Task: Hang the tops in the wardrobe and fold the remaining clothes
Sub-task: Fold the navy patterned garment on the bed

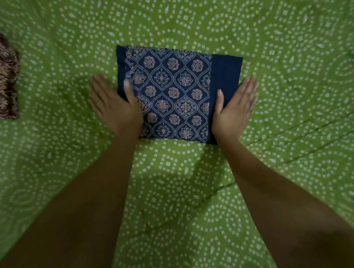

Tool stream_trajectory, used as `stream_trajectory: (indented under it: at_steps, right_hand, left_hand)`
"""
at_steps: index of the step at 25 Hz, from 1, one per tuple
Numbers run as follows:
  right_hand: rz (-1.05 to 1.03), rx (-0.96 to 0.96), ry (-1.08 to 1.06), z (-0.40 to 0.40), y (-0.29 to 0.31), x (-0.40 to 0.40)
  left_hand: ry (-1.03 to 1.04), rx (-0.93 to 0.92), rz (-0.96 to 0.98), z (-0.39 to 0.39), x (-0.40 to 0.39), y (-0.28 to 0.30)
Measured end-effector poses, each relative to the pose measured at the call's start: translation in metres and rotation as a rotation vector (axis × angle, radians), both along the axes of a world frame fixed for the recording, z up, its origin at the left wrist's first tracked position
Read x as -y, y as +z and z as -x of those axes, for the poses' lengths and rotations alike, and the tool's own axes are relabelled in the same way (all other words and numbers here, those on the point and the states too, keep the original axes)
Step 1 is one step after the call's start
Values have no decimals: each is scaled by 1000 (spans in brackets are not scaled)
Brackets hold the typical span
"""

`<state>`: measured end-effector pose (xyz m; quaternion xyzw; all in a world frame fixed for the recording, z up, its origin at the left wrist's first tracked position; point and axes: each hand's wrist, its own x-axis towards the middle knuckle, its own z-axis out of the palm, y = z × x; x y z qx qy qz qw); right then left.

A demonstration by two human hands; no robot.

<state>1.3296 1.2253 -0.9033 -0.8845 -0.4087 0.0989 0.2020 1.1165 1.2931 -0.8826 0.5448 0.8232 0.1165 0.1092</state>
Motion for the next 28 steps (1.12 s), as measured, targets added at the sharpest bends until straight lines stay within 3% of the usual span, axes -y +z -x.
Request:
stream_trajectory:
  at_steps: [3,5,8,10,14,19,23,28]
  right_hand:
    - [-8,-156,-48,9,11,26]
    - [-66,-414,-178,1,22,11]
    - [55,-918,-233,-20,49,-21]
    - [103,-1028,-166,-33,74,-16]
    - [-9,-881,-120,-39,152,54]
    - [-30,-548,-144,-34,281,178]
    - [-42,-418,-129,-50,414,233]
    - [-103,-275,40,-106,597,266]
  left_hand:
    - [44,76,42,2,45,14]
    - [106,225,119,-8,25,36]
    - [165,598,391,-2,-16,51]
    - [57,649,401,6,-17,66]
    - [-172,588,262,-4,46,137]
    - [-245,629,329,-18,144,254]
    - [-260,849,419,-38,209,341]
    - [-150,1457,898,-117,277,428]
